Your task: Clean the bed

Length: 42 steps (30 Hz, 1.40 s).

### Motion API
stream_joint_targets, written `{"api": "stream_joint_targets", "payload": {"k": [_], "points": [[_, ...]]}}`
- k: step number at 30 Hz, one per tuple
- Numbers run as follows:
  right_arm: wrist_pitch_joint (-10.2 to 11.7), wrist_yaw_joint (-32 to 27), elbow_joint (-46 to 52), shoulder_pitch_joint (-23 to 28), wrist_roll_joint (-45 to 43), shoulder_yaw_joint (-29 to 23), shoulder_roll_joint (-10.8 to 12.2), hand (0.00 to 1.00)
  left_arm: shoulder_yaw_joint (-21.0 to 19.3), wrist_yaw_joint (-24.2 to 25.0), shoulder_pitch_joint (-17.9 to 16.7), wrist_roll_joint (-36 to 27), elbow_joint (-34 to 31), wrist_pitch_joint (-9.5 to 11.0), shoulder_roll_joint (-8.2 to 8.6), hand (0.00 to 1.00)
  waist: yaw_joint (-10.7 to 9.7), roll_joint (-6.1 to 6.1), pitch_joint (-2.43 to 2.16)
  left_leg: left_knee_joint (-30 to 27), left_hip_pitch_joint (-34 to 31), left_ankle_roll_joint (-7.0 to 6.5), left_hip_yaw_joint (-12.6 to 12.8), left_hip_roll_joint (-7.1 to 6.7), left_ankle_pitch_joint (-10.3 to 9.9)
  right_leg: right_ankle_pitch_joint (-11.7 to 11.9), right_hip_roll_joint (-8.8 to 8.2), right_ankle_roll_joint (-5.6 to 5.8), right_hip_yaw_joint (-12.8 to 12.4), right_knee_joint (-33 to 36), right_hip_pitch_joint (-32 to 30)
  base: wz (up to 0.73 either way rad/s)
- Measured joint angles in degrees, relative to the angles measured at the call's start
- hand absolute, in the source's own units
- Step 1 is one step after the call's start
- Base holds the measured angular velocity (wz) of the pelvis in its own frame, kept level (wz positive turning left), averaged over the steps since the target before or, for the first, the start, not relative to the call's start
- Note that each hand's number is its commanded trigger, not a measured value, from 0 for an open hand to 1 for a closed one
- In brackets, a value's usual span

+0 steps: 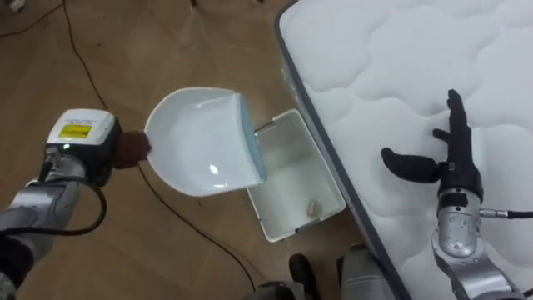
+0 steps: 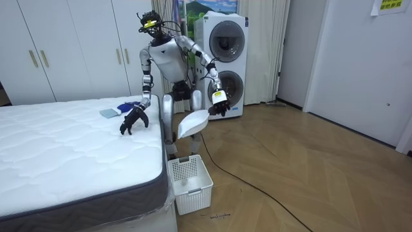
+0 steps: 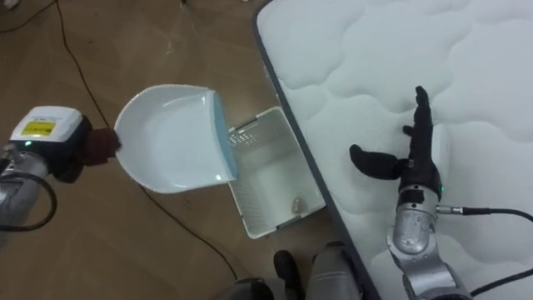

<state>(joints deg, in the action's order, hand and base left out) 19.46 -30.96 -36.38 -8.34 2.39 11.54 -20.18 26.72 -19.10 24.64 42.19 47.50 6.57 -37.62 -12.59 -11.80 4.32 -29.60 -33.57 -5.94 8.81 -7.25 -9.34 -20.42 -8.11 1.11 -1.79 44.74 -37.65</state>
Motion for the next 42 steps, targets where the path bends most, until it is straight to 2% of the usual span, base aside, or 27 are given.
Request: {"api": "stream_joint_targets", "payload": {"k": [2,4,5,6,7,10,16,18,20,21,23,25,27,28,29,30,31,32,33,34,35,36,37,38,39,40,42], "points": [[0.0,0.0,-1.3,0.3,0.0,0.0,0.1,0.00,-1.9,-1.1,-2.5,-0.2,-2.7,1.3,0.67,1.00,1.8,1.28,-0.23,0.2,1.9,0.53,0.1,0.97,-0.8,0.8,1.67,-0.31,-1.8,-1.5,1.8,-0.83],[-0.1,-0.2,-3.0,1.0,0.1,0.0,0.3,0.00,-4.5,-2.7,-6.2,-0.1,-5.0,3.2,1.91,1.00,3.6,2.24,-0.81,0.5,4.9,1.39,0.0,2.62,-2.1,2.2,4.21,-0.71,-4.0,-4.4,4.5,-0.89],[-0.2,-0.2,-3.6,1.1,0.2,-0.1,0.4,0.00,-5.3,-3.0,-6.8,-0.2,-5.2,3.6,2.28,1.00,3.7,2.42,-0.96,0.5,5.5,1.51,-0.2,2.91,-2.4,2.4,4.75,-0.73,-4.5,-5.1,5.2,-0.70],[-0.5,-0.1,-3.6,1.8,0.2,-0.9,0.8,0.00,-7.5,-3.5,-8.6,-0.4,-6.2,3.9,3.17,1.00,3.8,2.71,-1.44,0.8,6.6,1.82,-0.5,3.26,-2.7,2.8,5.44,-0.79,-5.1,-6.2,6.6,-0.53],[-0.7,-0.3,-3.4,2.6,0.0,-2.8,1.5,0.00,-9.1,-4.4,-10.1,-1.0,-7.0,4.0,4.20,1.00,3.7,2.92,-1.65,1.6,8.0,1.96,-0.5,3.68,-2.8,3.5,6.09,-0.78,-5.7,-7.7,8.2,-0.51],[-0.9,-1.4,-3.4,4.6,0.0,-6.6,2.1,0.00,-11.2,-5.5,-11.9,-1.5,-8.1,4.5,6.46,1.00,3.8,3.28,-2.35,3.6,11.6,2.09,-0.4,4.25,-2.9,4.7,7.33,-0.67,-6.7,-10.8,11.6,-0.37],[-2.0,-3.9,1.8,10.8,-0.3,-7.9,3.0,0.00,-12.1,-5.6,-14.7,-2.6,-14.3,5.2,9.01,1.00,5.0,4.77,-3.83,8.3,19.0,2.08,2.1,4.89,-2.9,6.1,8.63,-0.34,-9.8,-15.3,17.5,-0.33],[-2.1,-4.2,3.8,12.1,-0.3,-8.4,3.3,0.00,-12.4,-5.6,-15.1,-2.9,-15.8,5.9,9.78,1.00,4.8,4.75,-3.90,9.1,20.7,2.05,2.7,5.33,-2.9,7.1,9.22,-0.16,-10.8,-17.3,19.3,-0.33],[-2.1,-4.5,4.4,12.6,-0.4,-8.5,4.3,0.00,-12.7,-5.6,-15.6,-3.4,-17.0,6.1,10.33,1.00,4.7,5.41,-3.92,10.2,22.4,2.01,3.8,5.65,-2.9,7.7,9.27,-0.21,-10.8,-18.5,20.6,-0.45],[-2.1,-4.4,4.5,12.7,-0.4,-8.4,4.5,0.00,-12.7,-5.6,-16.2,-4.1,-17.8,6.2,10.70,1.00,5.1,6.00,-4.05,11.0,23.6,1.92,5.8,5.97,-3.1,8.1,9.32,-0.16,-10.9,-18.6,20.6,-0.80],[-2.3,-4.4,4.5,12.2,-0.1,-8.4,4.5,0.00,-13.3,-5.5,-17.7,-4.5,-19.3,6.2,11.44,1.00,6.1,6.14,-4.00,11.1,25.1,1.95,9.8,7.19,-4.1,9.5,8.96,-0.76,-6.9,-19.2,20.2,-1.15],[-3.0,-4.2,4.4,11.6,-0.1,-7.7,4.5,0.00,-13.6,-5.4,-18.2,-5.5,-19.4,6.0,13.47,1.00,8.5,6.64,-3.88,11.1,27.6,2.20,16.6,8.72,-5.5,11.4,7.07,-3.63,5.0,-19.6,19.6,-1.60],[-3.4,-2.8,4.3,10.9,-0.1,-6.2,4.7,0.00,-13.8,-5.2,-18.1,-6.7,-19.4,6.0,14.66,1.00,8.9,7.29,-3.72,12.3,28.6,2.11,18.5,8.83,-5.7,13.7,7.18,-5.14,9.4,-21.7,19.3,-1.67],[-3.7,-1.7,4.2,10.8,-0.1,-5.6,5.2,0.00,-14.3,-5.1,-18.1,-6.7,-19.4,6.0,15.09,1.00,9.8,7.90,-3.74,13.3,29.0,2.12,21.8,9.77,-5.7,16.0,8.22,-5.99,11.1,-24.4,19.4,-1.77],[-4.2,-1.3,4.2,10.7,-0.1,-5.2,5.5,0.00,-14.7,-5.1,-18.2,-6.6,-19.4,6.0,15.28,1.00,10.4,8.02,-3.82,13.8,28.9,2.11,24.8,10.82,-5.8,16.7,8.54,-5.89,12.7,-24.8,19.7,-1.81],[-4.7,-0.9,4.2,10.8,-0.1,-5.0,5.5,0.00,-15.4,-5.0,-18.3,-6.6,-19.4,5.8,16.60,1.00,11.2,8.42,-3.60,14.4,29.5,2.36,30.8,11.86,-5.9,14.4,6.56,-5.23,18.6,-20.8,19.5,-1.58],[-4.7,-0.9,4.2,10.9,-0.1,-5.1,5.5,0.00,-15.5,-5.0,-18.5,-6.7,-19.4,5.8,18.03,1.00,11.4,8.65,-3.70,15.5,30.6,2.37,35.4,11.90,-5.9,10.9,3.00,-5.18,22.3,-15.8,20.4,-1.50],[-4.6,-0.9,4.3,10.9,-0.1,-5.0,5.5,0.00,-15.5,-5.0,-18.6,-6.7,-19.4,5.9,18.57,1.00,11.5,8.68,-3.68,16.0,31.2,2.40,37.6,11.88,-5.9,9.7,1.16,-4.33,23.4,-14.4,21.2,-1.39],[-4.2,-0.9,4.3,10.8,-0.2,-4.5,5.6,0.00,-15.5,-5.0,-18.9,-7.0,-19.4,5.9,19.05,1.00,11.8,9.01,-3.71,15.8,31.7,2.40,41.2,11.84,-5.9,8.6,-1.39,-2.55,24.1,-13.8,22.5,-1.41],[-3.8,-0.9,4.3,10.7,-0.1,-3.2,5.8,0.00,-15.4,-5.0,-19.3,-9.0,-19.4,5.9,18.79,1.00,11.9,9.97,-3.47,14.9,31.9,2.40,42.1,11.65,-5.9,8.3,-1.84,-1.88,23.7,-16.1,22.6,-1.45],[-3.8,-0.9,4.4,10.7,0.0,-2.5,5.9,0.00,-15.5,-5.0,-19.6,-9.9,-19.4,5.9,18.89,1.00,12.0,10.39,-3.25,14.3,31.8,2.39,40.1,11.62,-5.9,8.3,-1.55,-1.88,23.8,-17.2,22.6,-1.61],[-3.8,-0.7,4.4,10.5,0.0,-1.3,6.0,0.00,-15.5,-5.0,-20.4,-10.8,-19.4,5.8,19.21,1.00,12.9,10.83,-3.32,13.2,30.8,2.42,31.5,11.49,-5.9,8.7,-0.67,-2.45,23.4,-19.2,23.0,-1.62],[-3.8,-0.3,4.4,9.9,0.0,-0.3,6.1,0.00,-15.6,-4.5,-20.7,-10.8,-19.2,5.8,19.35,1.00,13.1,10.45,-3.14,11.6,29.1,2.66,25.5,12.01,-6.1,10.0,0.56,-3.15,23.1,-21.4,23.8,-1.40],[-3.7,0.0,4.5,10.0,-0.2,-0.1,6.3,0.00,-15.6,-3.8,-20.7,-10.7,-19.2,5.8,19.34,1.00,12.3,10.35,-3.15,10.5,28.7,2.68,24.2,12.47,-6.1,10.7,1.02,-3.32,23.0,-22.3,24.2,-0.71],[-3.5,0.0,4.5,10.5,-0.2,0.2,6.6,0.00,-15.4,-2.9,-20.6,-10.6,-19.0,5.9,19.33,1.00,10.6,10.36,-3.16,9.4,29.0,2.70,23.3,12.95,-6.1,11.0,1.64,-3.46,23.0,-23.2,25.2,-0.18],[-3.1,0.3,4.5,10.8,-0.2,0.1,6.7,0.00,-15.2,-2.6,-20.6,-10.7,-18.8,6.3,19.38,1.00,9.5,10.35,-3.16,9.0,29.6,3.25,23.5,13.46,-6.4,11.0,2.02,-3.53,22.9,-23.2,25.7,-0.15],[-2.6,1.7,4.6,10.9,-0.2,-0.4,6.7,0.00,-15.1,-2.5,-21.2,-10.7,-18.7,6.4,19.52,1.00,9.2,10.37,-3.16,9.0,30.4,3.49,23.9,13.69,-6.5,10.9,2.44,-3.92,22.4,-23.1,25.5,-0.21]]}}
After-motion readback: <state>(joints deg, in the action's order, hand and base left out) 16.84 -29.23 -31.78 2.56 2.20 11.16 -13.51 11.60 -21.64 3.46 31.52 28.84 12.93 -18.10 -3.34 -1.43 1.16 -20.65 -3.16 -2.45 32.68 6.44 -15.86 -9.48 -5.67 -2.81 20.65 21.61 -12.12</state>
